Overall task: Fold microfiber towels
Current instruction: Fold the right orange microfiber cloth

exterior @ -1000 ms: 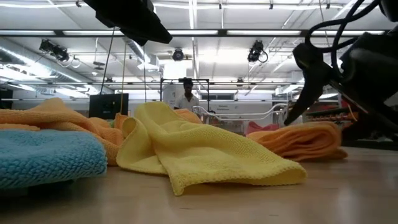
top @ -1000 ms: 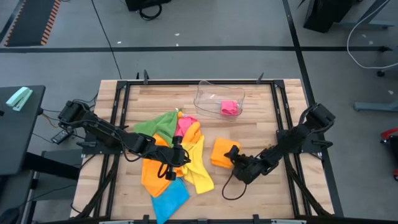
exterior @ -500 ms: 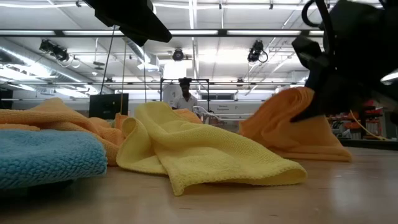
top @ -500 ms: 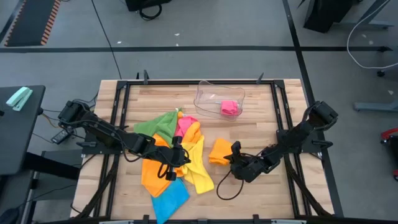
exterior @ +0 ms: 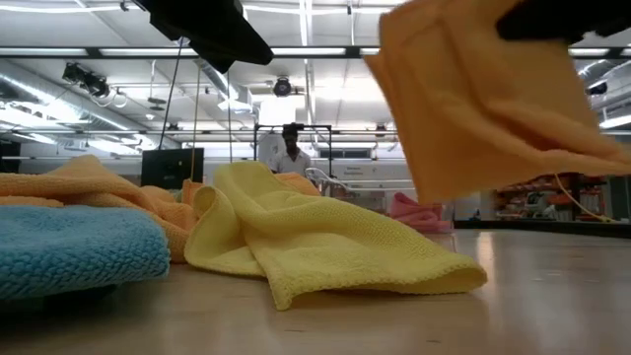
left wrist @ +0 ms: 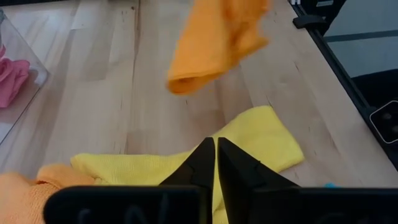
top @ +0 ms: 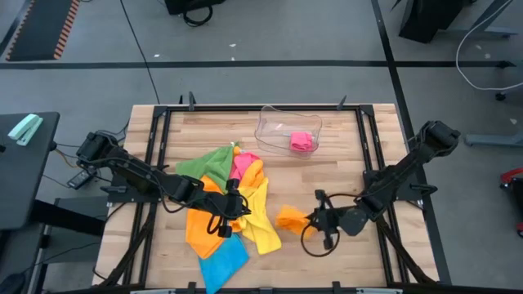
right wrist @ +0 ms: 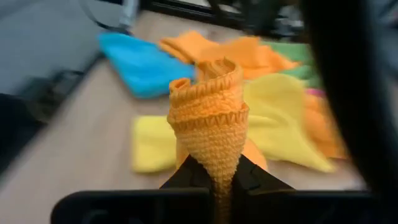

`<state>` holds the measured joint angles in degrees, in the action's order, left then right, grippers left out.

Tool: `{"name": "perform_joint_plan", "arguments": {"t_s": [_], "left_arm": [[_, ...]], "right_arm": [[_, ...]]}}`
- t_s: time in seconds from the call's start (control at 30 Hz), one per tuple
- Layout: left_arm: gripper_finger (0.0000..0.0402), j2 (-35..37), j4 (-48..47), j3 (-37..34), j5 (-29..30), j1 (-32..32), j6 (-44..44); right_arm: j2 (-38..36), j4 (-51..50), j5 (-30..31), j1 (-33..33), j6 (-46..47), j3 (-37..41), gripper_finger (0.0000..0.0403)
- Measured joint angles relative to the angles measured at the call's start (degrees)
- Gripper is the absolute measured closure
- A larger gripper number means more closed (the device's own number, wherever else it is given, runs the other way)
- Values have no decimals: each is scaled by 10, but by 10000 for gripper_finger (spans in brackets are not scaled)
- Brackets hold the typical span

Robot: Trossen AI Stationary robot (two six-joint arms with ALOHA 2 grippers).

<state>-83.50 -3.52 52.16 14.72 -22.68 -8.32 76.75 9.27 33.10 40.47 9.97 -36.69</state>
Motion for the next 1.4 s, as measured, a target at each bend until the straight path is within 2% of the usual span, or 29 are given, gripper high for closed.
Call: {"name": "perform_joint_plan", "arguments": {"t_s": [0.2, 0.43, 0.57, 0.77, 0.9, 1.27, 1.4], "left_arm": [[375, 0, 11, 0, 0, 0, 0], [366, 0, 31, 0, 0, 0, 0], [368, 0, 31, 0, 0, 0, 5], [376, 0, 31, 0, 0, 0, 6], [375, 0, 30, 0, 0, 0, 6], [373, 0, 28, 0, 0, -1, 6], [378, 0, 28, 0, 0, -1, 6]], "right_arm": [[-8, 10, -72, -1, 128, 0, 390], [-20, -8, -251, -36, 290, 0, 388], [8, -13, -334, -60, 329, 0, 388], [56, -35, -415, -119, 340, 0, 388], [68, -48, -433, -167, 321, 0, 388], [68, -148, -406, -264, 286, 0, 386], [68, -170, -395, -284, 259, 0, 352]]}}
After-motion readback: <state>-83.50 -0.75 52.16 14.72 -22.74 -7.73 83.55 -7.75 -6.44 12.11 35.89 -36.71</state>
